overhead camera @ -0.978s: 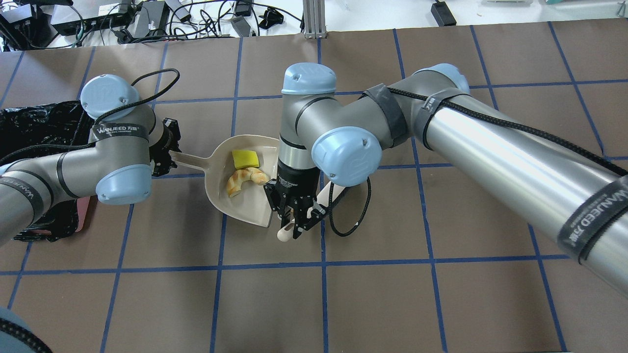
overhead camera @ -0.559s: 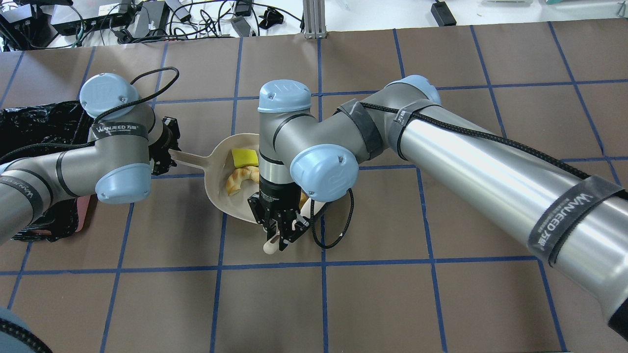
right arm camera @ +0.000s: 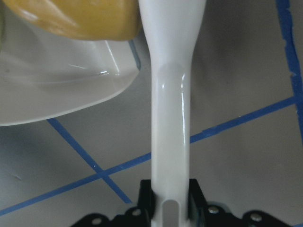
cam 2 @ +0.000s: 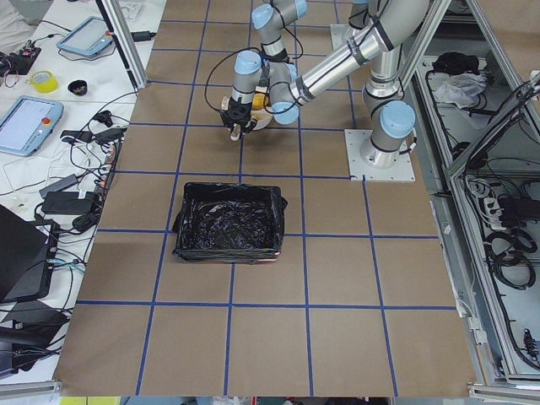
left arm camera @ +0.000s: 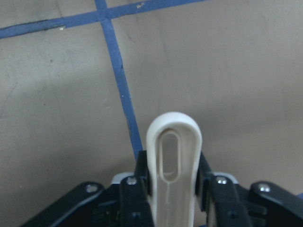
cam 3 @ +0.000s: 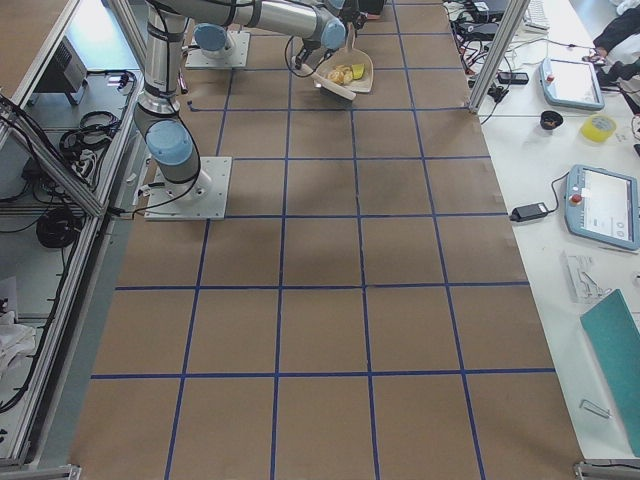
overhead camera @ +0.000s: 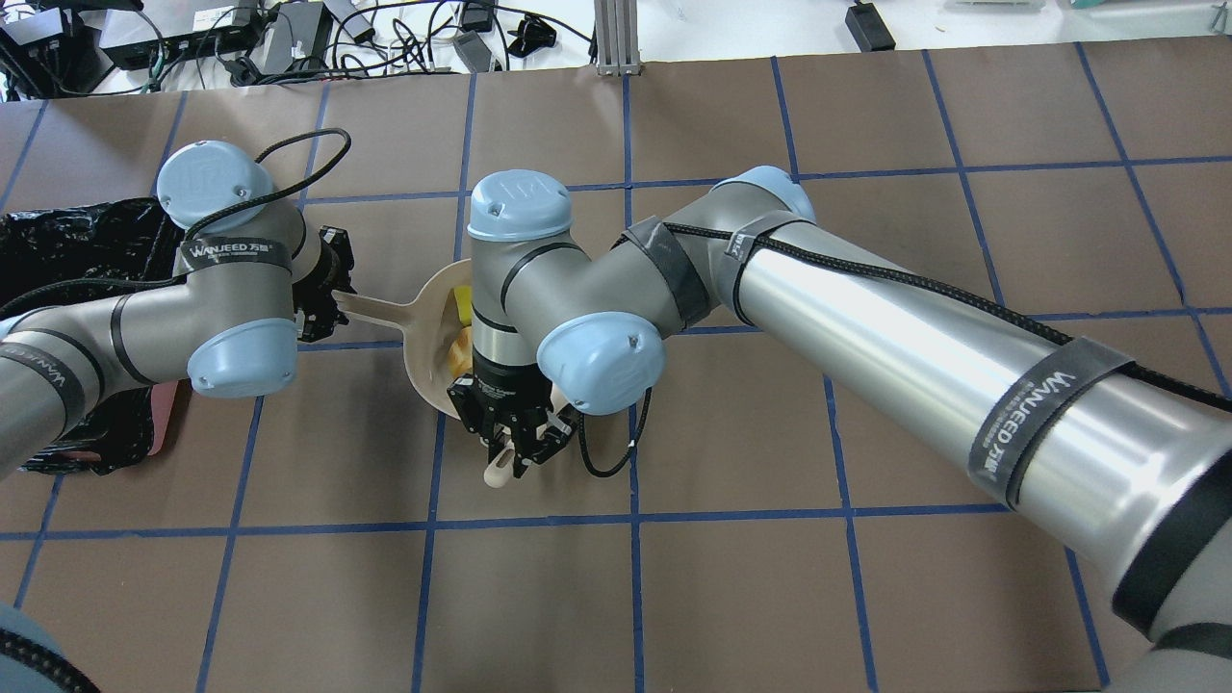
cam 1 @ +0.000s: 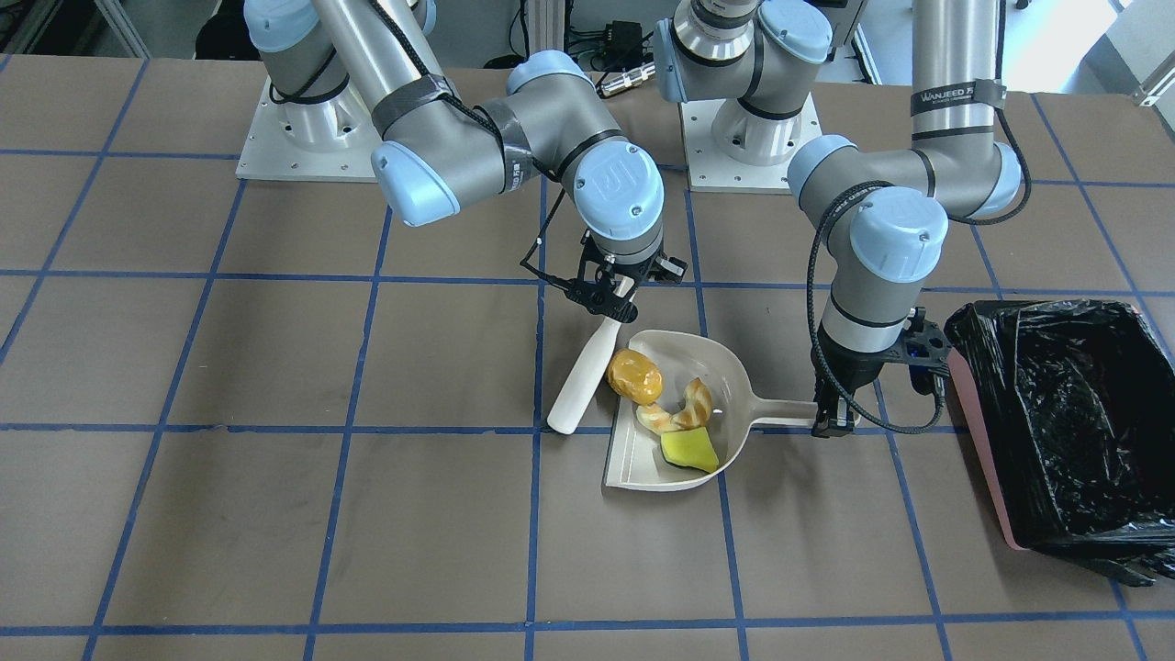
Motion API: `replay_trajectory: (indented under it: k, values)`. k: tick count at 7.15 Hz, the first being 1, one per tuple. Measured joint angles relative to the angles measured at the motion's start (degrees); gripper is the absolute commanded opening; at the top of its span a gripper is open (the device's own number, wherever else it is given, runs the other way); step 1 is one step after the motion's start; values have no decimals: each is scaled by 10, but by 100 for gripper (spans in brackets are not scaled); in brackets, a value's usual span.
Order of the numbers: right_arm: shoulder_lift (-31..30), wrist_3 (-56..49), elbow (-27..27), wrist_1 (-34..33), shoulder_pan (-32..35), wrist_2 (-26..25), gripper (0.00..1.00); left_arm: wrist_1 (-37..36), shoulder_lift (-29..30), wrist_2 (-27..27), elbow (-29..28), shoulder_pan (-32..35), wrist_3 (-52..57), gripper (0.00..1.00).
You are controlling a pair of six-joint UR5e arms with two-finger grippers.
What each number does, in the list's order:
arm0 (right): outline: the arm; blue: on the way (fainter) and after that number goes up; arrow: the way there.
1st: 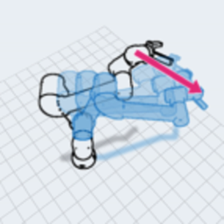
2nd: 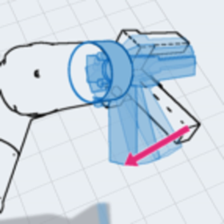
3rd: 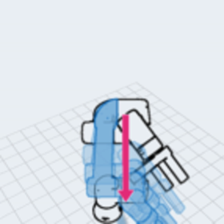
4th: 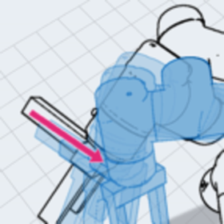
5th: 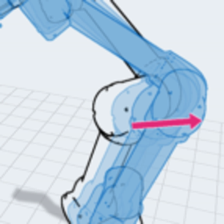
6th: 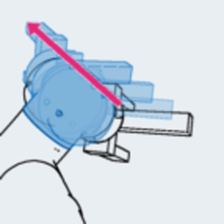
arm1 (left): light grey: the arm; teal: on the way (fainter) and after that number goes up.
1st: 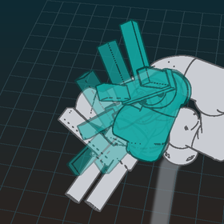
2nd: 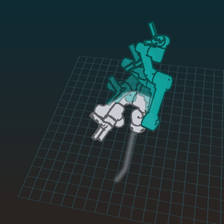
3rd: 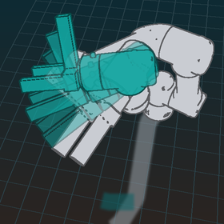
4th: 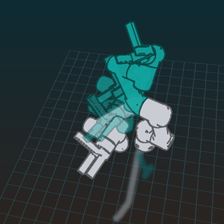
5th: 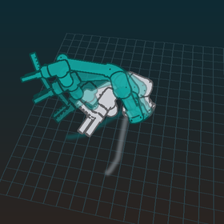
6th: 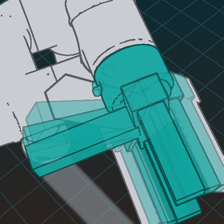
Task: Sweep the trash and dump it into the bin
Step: 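Sweep the yellow lump into the dustpan with the right gripper's brush, then lift the dustpan toward the trash bag with the left gripper while the right withdraws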
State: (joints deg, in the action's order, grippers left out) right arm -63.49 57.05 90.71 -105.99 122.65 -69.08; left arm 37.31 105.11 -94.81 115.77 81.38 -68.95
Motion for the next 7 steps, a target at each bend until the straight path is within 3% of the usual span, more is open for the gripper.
replay_trajectory:
  k: [3,5,7]
  values:
    - [49,-6,-83,-9,5,-3,0,7,3,4,-3,5,-14,0]
    - [58,-16,-98,14,6,-26,0,29,4,6,-7,7,-18,0]
    - [33,-56,-100,45,-7,-80,0,59,4,16,-20,9,-21,0]
